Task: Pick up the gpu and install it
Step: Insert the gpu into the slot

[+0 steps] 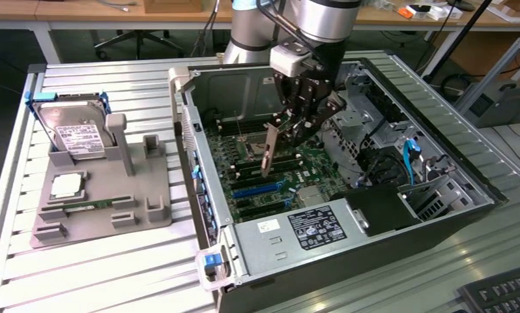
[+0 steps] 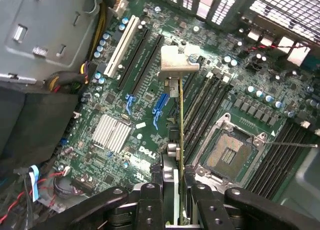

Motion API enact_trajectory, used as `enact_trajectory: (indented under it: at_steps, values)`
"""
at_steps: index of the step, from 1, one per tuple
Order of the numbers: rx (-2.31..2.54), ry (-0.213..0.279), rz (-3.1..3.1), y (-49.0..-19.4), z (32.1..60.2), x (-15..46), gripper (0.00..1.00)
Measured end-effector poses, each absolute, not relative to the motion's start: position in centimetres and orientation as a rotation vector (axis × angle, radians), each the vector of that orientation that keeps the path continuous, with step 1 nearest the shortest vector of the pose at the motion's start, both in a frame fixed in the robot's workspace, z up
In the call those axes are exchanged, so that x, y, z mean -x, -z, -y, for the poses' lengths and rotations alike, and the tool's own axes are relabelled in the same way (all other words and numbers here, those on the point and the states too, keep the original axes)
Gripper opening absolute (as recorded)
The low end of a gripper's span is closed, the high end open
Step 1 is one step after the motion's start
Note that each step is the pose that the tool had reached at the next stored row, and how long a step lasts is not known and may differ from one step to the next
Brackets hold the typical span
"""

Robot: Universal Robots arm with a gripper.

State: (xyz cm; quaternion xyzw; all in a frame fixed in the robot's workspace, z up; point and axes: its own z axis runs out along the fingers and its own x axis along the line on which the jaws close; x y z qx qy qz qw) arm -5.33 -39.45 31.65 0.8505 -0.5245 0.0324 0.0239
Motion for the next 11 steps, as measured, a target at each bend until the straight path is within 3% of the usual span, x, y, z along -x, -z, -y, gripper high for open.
enact_trajectory:
  at_steps: [11]
  values:
    - [-2.513, -0.088, 1.807, -31.49, 39.45, 5.33, 0.27]
